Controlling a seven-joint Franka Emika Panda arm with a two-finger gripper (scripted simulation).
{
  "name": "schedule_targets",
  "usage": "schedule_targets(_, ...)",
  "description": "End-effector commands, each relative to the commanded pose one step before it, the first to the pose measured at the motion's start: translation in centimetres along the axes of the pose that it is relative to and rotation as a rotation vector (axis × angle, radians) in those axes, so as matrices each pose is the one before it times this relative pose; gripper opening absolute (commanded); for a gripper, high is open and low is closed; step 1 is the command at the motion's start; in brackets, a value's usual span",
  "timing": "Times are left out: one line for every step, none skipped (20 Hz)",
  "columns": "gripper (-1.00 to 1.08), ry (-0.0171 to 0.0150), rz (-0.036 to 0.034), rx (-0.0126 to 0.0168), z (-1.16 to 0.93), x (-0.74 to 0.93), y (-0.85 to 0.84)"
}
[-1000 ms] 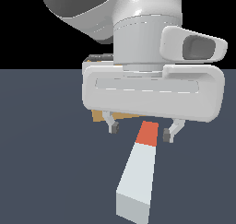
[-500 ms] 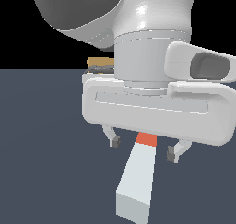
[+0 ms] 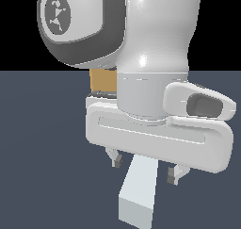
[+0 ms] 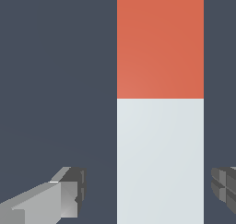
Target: Insert the peg into the horizontal hole in a box.
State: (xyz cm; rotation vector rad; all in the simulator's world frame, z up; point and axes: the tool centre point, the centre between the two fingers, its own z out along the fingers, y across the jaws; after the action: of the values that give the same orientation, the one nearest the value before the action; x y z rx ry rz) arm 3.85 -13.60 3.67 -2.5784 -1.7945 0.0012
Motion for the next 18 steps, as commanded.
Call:
schedule_targets(1.00, 0.00037, 0.00066, -0.00050, 1.006, 0.004, 0.004)
schedule_targets(1.00, 0.00022, 0.00043, -0.00007, 0.228, -0.018, 0.020)
schedule_targets(1.00, 0.00000, 0.00000, 0.00000, 0.156, 0.009, 0.026)
schedule_targets(1.00, 0.00000, 0.00000, 0.00000, 0.079, 0.006, 0.036)
schedule_targets(1.00, 0.00000, 0.00000, 0.00000, 0.011, 0.003, 0.039)
schedule_targets(1.00, 0.00000, 0.00000, 0.00000, -0.008, 0.001, 0.016)
schedule_targets(-1.00, 0.00000, 0.00000, 0.00000, 0.000, 0.000, 0.000)
schedule_targets(-1.00, 0.00000, 0.00000, 0.00000, 0.000, 0.000, 0.000)
schedule_targets(-1.00, 0.00000, 0.00000, 0.00000, 0.000, 0.000, 0.000)
schedule_targets(-1.00, 0.00000, 0.00000, 0.00000, 0.000, 0.000, 0.000)
schedule_targets(-1.00, 0.00000, 0.00000, 0.00000, 0.000, 0.000, 0.000)
schedule_targets(-1.00, 0.00000, 0.00000, 0.00000, 0.000, 0.000, 0.000)
schedule_targets(-1.00, 0.00000, 0.00000, 0.00000, 0.000, 0.000, 0.000)
schedule_targets(-1.00, 0.00000, 0.00000, 0.00000, 0.000, 0.000, 0.000)
schedule_targets(-1.00, 0.00000, 0.00000, 0.00000, 0.000, 0.000, 0.000)
schedule_targets(-1.00, 0.00000, 0.00000, 0.00000, 0.000, 0.000, 0.000)
schedule_targets(-1.00, -0.00019, -0.00018, 0.00041, 0.008, 0.000, -0.017)
schedule_targets(-1.00, -0.00001, -0.00120, 0.00000, -0.015, 0.022, 0.007)
